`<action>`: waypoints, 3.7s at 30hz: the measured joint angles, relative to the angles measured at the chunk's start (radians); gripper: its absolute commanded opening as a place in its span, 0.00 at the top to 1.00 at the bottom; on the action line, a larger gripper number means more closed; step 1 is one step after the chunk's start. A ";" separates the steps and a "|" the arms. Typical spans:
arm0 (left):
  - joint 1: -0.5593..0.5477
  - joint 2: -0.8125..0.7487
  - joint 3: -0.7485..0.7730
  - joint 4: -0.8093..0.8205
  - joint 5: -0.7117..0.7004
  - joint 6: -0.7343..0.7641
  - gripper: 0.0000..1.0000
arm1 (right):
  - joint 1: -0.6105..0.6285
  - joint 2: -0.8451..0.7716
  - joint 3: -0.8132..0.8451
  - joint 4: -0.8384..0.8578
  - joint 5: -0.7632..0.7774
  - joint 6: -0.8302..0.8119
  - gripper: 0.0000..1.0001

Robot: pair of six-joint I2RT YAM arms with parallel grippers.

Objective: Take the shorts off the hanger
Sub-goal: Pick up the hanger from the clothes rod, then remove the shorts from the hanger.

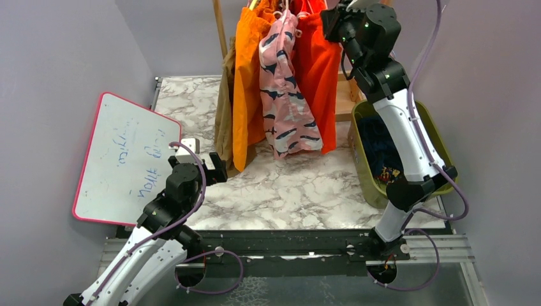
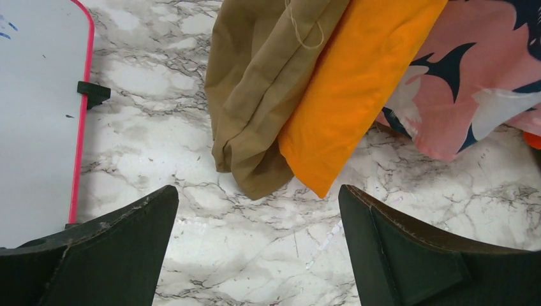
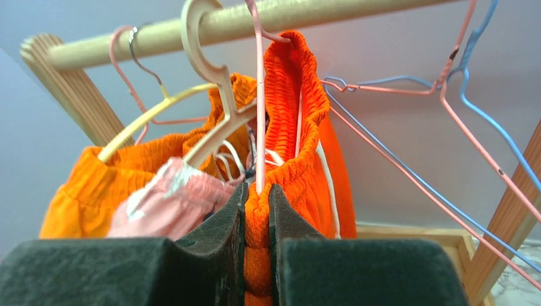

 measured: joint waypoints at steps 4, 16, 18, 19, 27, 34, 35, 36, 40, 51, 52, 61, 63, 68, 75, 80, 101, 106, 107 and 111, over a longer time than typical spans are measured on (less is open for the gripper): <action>0.000 0.000 0.000 0.000 0.000 0.000 0.01 | 0.000 -0.015 0.013 0.015 -0.001 0.003 0.99; 0.000 -0.007 0.000 0.000 0.000 0.000 0.01 | 0.000 -0.273 -0.366 -0.007 -0.005 0.026 0.99; 0.000 -0.008 0.000 0.000 0.000 0.000 0.01 | 0.000 -0.369 -0.490 -0.008 -0.012 0.030 0.99; 0.000 -0.008 0.000 0.000 0.000 0.000 0.01 | 0.000 -0.415 -0.547 -0.010 -0.017 0.035 0.99; 0.000 0.001 0.000 0.000 0.000 0.000 0.01 | 0.000 -0.737 -0.941 -0.041 -0.135 0.096 0.99; 0.000 -0.004 0.000 0.002 0.000 0.000 0.01 | 0.000 -0.921 -1.249 -0.063 -0.345 0.177 0.99; 0.000 -0.007 0.000 0.003 0.000 -0.001 0.01 | 0.000 -0.940 -1.297 -0.056 -0.389 0.192 0.99; 0.000 -0.010 0.000 0.006 0.000 -0.001 0.01 | 0.000 -0.956 -1.345 -0.051 -0.431 0.204 0.99; 0.000 -0.030 0.000 0.010 0.010 -0.011 0.01 | 0.000 -0.989 -1.517 -0.028 -0.566 0.244 0.99; 0.000 -0.033 -0.025 0.045 0.143 -0.115 0.01 | 0.000 -0.861 -1.608 0.117 -0.950 0.218 0.99; 0.000 -0.024 -0.025 0.053 0.163 -0.124 0.01 | 0.002 -0.839 -1.617 0.135 -0.989 0.219 0.99; 0.000 0.100 -0.024 0.135 0.369 -0.154 0.06 | 0.062 -0.737 -1.625 0.196 -1.094 0.223 0.99; 0.000 0.121 -0.024 0.159 0.421 -0.160 0.07 | 0.089 -0.708 -1.625 0.200 -1.096 0.227 0.99; 0.000 0.120 -0.038 0.235 0.540 -0.187 0.12 | 0.151 -0.666 -1.615 0.219 -1.080 0.251 0.99; 0.000 0.063 -0.135 0.348 0.634 -0.241 0.16 | 0.212 -0.621 -1.560 0.231 -1.015 0.283 0.99; 0.000 0.058 -0.190 0.444 0.655 -0.299 0.29 | 0.225 -0.620 -1.555 0.253 -1.006 0.323 0.99; 0.000 0.102 -0.174 0.626 0.731 -0.393 0.64 | 0.256 -0.690 -1.498 0.241 -1.037 0.400 0.99; 0.000 0.059 -0.098 0.547 0.729 -0.344 0.64 | 0.258 -0.703 -1.471 0.249 -1.065 0.412 0.99; 0.000 0.055 -0.088 0.539 0.729 -0.333 0.64 | 0.259 -0.707 -1.468 0.252 -1.072 0.417 0.99; 0.000 0.046 -0.063 0.521 0.728 -0.305 0.59 | 0.262 -0.708 -1.458 0.261 -1.089 0.433 0.99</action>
